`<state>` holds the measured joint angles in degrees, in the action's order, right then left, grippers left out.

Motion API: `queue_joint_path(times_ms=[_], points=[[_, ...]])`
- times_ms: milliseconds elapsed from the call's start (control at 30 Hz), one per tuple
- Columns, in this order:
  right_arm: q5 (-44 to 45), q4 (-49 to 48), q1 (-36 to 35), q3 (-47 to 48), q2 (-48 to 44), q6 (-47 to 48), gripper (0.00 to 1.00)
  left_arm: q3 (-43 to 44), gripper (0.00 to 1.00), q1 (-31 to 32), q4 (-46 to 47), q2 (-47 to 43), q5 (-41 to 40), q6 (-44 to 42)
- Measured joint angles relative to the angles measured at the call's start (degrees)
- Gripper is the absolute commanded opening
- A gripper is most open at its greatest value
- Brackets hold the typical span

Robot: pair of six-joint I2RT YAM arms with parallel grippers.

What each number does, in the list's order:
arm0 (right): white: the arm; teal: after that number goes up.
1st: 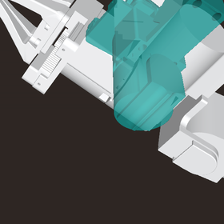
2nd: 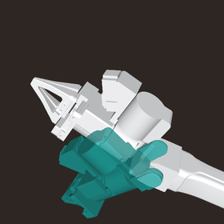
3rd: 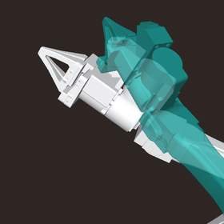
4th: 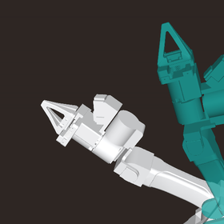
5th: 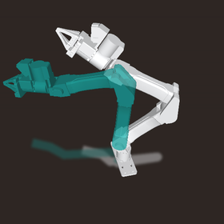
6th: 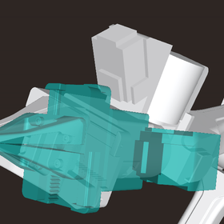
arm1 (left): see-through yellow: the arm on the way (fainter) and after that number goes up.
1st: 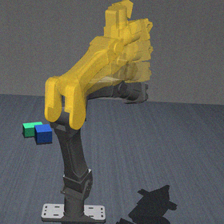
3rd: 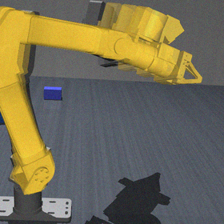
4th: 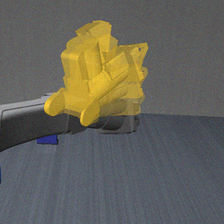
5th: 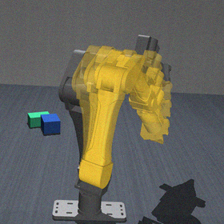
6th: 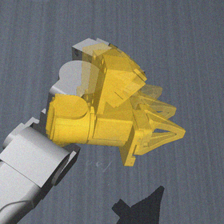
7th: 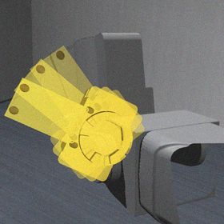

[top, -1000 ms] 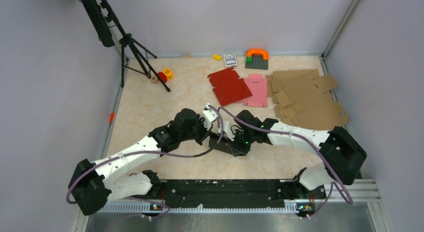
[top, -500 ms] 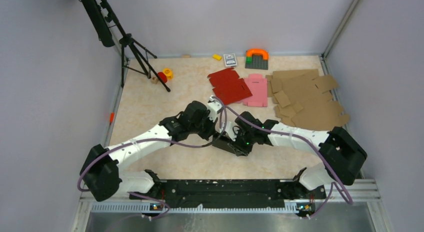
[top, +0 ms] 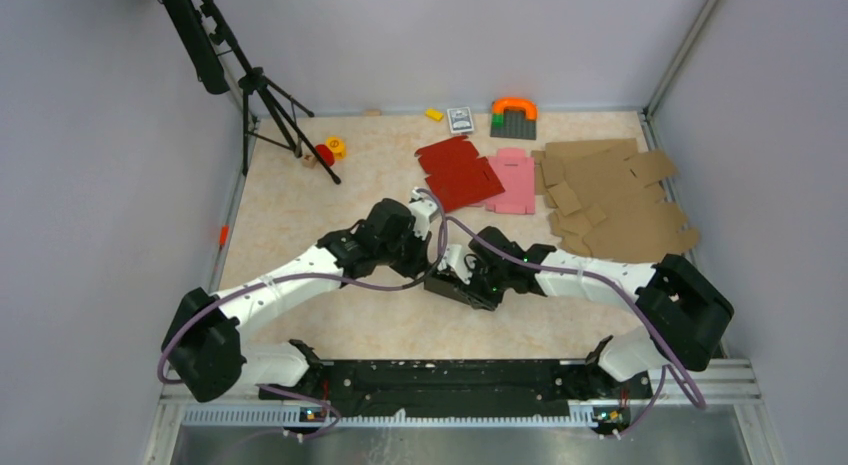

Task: Fold the paper box
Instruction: Close the paper box at the center of the board.

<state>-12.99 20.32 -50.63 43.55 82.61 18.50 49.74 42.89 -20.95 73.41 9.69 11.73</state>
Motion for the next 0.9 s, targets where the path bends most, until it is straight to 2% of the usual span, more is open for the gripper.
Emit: queue_joint_path(times_ms=[167, 267, 333, 433, 600, 900], points=[[0.81, -0.59, -0.22, -0.07, 0.0, 0.52, 0.02, 0.0, 0.0, -0.04, -0.07, -0.07, -0.61, 0.13], [0.76, -1.38, -0.22, -0.07, 0.0, 0.48, 0.02, -1.25, 0.19, -0.02, 1.88, -1.01, -2.23, -0.07], [0.46, -1.53, -0.22, -0.07, 0.0, 0.5, 0.01, -3.76, 0.21, -0.07, 4.26, -2.73, -2.86, -0.52], [-0.9, -1.79, -0.24, -0.37, -0.04, 0.76, 0.01, -7.06, 0.18, -0.24, 7.21, -5.35, -2.38, -1.29], [-2.6, -1.95, -0.26, -0.52, -0.17, 0.76, 0.0, -9.01, 0.0, -1.97, 9.81, -6.69, 2.23, -3.21], [-3.82, -1.62, -0.26, -0.92, -2.97, 0.11, 0.0, -9.09, 0.0, -6.03, 10.78, -7.56, 10.64, -4.52]])
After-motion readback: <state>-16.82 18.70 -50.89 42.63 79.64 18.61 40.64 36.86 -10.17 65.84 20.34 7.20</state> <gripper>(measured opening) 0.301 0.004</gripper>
